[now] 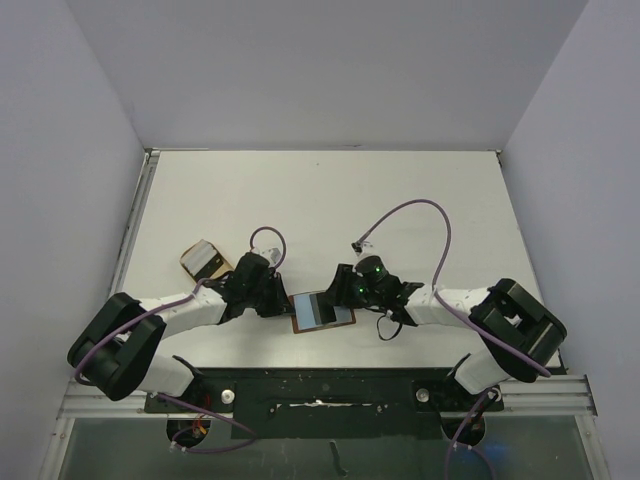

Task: Put the credit cards into the card holder
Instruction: Insert the credit card into the card holder.

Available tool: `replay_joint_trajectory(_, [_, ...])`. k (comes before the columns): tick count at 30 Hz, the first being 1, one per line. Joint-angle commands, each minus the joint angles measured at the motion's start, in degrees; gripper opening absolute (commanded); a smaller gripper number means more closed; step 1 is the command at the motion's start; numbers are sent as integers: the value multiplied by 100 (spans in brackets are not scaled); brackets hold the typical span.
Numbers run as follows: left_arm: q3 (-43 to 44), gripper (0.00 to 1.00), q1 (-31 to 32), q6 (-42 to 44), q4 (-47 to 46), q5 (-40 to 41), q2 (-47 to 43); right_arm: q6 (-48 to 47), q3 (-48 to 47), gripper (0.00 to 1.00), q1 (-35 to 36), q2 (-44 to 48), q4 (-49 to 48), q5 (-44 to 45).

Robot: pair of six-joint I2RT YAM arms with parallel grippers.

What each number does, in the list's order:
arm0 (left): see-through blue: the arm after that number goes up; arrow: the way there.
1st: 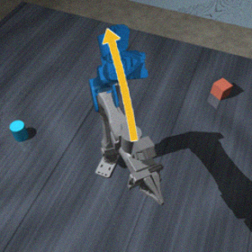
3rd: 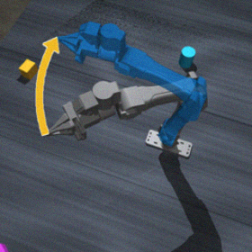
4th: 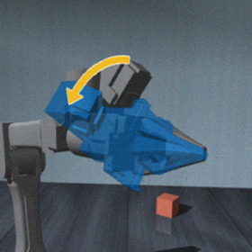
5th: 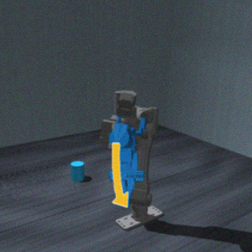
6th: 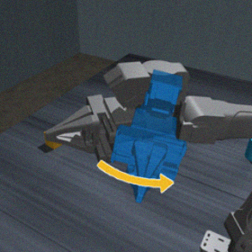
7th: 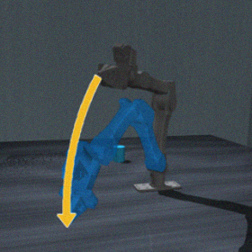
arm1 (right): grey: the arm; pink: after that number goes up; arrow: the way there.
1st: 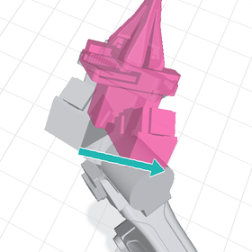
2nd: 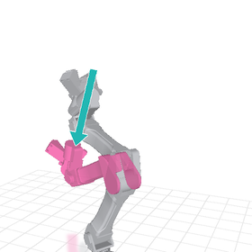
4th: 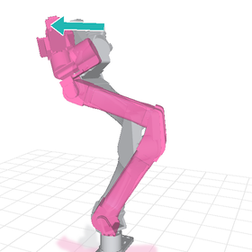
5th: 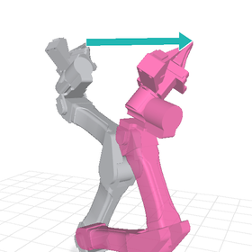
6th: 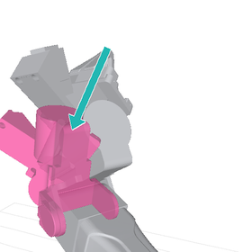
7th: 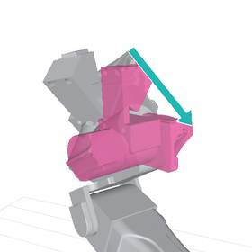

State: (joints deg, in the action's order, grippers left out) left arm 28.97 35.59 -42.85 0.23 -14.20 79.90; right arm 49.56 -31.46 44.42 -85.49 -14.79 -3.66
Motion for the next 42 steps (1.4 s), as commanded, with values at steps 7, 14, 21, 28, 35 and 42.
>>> replay_joint_trajectory(7, [-93, 2, 40, -23, -235, -127, 104, 176, -289, 45, 250, -326, 116, -267])
replay_joint_trajectory(14, [-102, 2, 39, -43, -457, -292, 181, 489, -233, 46, 339, -480, -457, -535])
replay_joint_trajectory(21, [-75, 2, 41, -61, -478, -279, 202, 739, -203, 45, 413, -617, -905, -734])
replay_joint_trajectory(28, [51, 2, -18, -11, -355, -190, 134, 724, -178, 41, 416, -546, -954, -776])
replay_joint_trajectory(35, [288, 6, -311, 94, 138, 4, -208, 730, -160, 40, 409, -403, -697, -640])
replay_joint_trajectory(42, [329, 23, -374, -114, 175, 85, -922, 563, -462, 31, 433, -87, 245, -291])
